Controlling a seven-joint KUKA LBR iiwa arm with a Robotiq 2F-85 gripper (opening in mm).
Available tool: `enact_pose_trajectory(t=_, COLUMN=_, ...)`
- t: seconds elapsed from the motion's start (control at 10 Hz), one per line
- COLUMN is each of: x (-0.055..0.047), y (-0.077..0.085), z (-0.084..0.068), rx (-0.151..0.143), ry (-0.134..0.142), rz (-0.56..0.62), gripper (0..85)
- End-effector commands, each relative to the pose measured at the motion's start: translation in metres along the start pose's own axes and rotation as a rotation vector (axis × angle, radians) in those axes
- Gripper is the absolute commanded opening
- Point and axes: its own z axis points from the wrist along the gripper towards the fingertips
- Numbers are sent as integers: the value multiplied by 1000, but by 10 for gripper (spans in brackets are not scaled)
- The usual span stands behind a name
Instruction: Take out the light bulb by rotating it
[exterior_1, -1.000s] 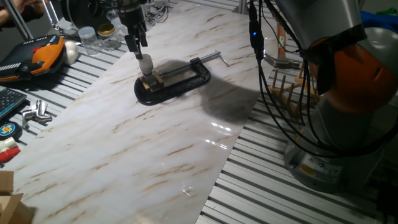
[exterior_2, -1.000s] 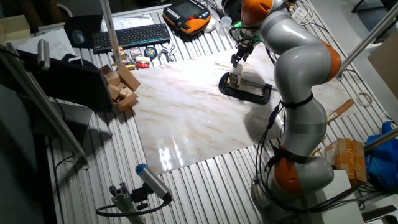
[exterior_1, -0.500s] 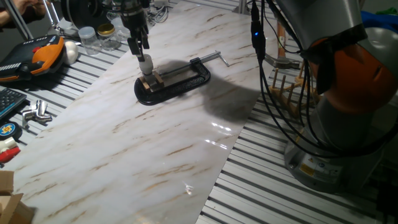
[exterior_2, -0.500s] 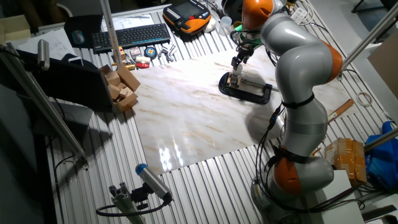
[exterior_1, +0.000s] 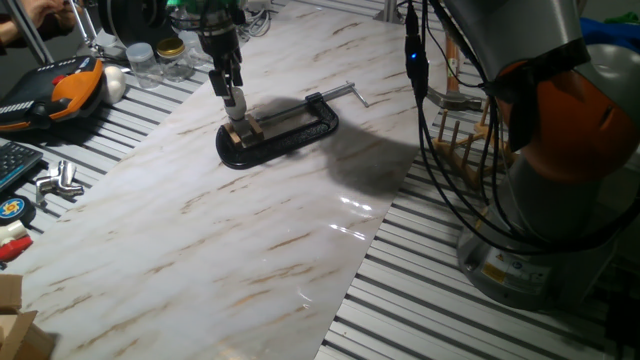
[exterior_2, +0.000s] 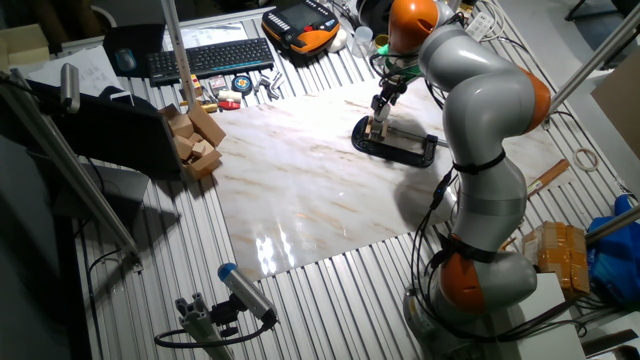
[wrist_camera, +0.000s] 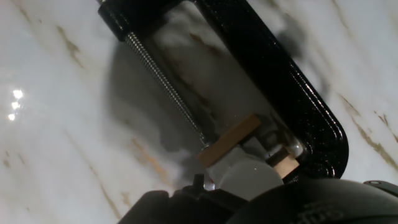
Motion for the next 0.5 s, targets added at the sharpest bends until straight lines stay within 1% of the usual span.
enact_pose_trajectory(t=0.0, x=0, y=-1, z=1, rx=-1, ry=2, rz=0, gripper=680)
enact_pose_trajectory(t=0.4, x=2, y=-1, z=3, rx=-1, ry=21, rz=-31, gripper=680)
